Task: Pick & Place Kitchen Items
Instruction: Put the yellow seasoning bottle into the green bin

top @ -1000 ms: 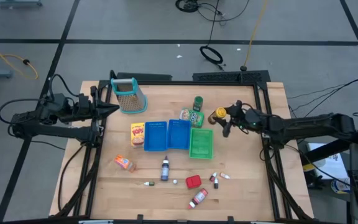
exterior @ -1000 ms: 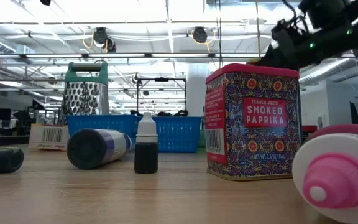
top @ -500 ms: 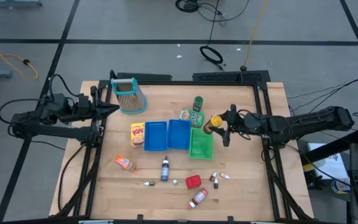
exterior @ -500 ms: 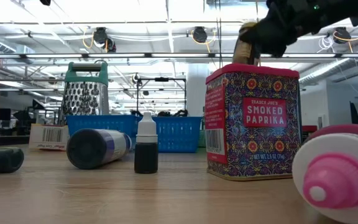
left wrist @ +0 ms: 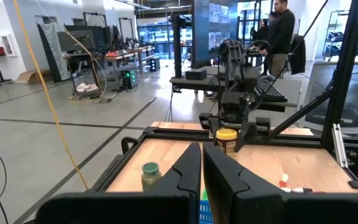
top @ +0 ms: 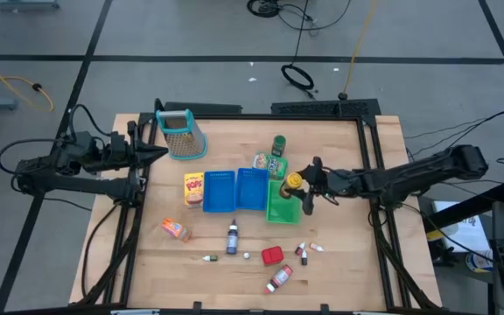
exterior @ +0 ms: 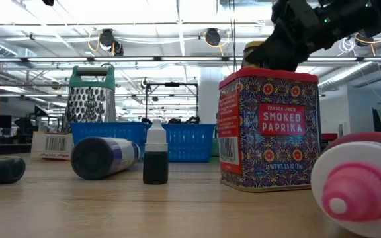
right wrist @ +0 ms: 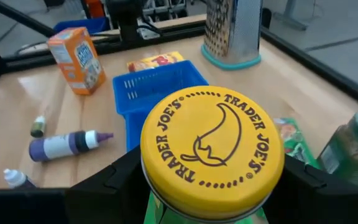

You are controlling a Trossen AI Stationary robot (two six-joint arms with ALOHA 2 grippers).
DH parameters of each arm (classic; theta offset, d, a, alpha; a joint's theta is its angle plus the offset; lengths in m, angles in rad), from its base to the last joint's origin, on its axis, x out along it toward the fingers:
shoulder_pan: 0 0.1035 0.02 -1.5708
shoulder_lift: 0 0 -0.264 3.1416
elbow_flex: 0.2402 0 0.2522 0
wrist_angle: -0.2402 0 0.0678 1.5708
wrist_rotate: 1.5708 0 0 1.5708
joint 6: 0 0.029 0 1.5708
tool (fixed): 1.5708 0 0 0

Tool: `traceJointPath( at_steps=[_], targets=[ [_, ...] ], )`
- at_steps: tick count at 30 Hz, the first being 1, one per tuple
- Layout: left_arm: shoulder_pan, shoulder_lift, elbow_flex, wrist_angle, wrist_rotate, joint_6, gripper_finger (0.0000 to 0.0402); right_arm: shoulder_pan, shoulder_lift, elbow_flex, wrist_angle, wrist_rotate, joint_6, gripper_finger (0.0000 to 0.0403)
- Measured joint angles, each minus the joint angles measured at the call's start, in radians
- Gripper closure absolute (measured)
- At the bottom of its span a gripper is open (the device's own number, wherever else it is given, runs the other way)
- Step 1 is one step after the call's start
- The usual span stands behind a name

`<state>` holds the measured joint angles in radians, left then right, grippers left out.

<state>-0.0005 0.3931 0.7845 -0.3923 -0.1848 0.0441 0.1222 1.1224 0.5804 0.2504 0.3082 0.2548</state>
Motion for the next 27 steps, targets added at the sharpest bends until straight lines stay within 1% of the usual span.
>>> traceJointPath(
  at_steps=[3,6,17,27],
  targets=[
    [0.0,0.0,0.0,0.0,0.0,0.0,0.038,0.02,0.032,0.0,0.044,-0.043,0.019,0.0177],
    [0.0,0.0,0.0,0.0,0.0,0.0,0.038,0.044,0.059,0.0,0.042,-0.05,0.023,0.0177],
    [0.0,0.0,0.0,0.0,0.0,0.0,0.038,0.089,0.123,0.0,0.079,-0.037,0.048,0.0177],
    [0.0,0.0,0.0,0.0,0.0,0.0,0.038,0.09,0.151,0.0,0.074,0.003,0.048,0.0177]
  ],
)
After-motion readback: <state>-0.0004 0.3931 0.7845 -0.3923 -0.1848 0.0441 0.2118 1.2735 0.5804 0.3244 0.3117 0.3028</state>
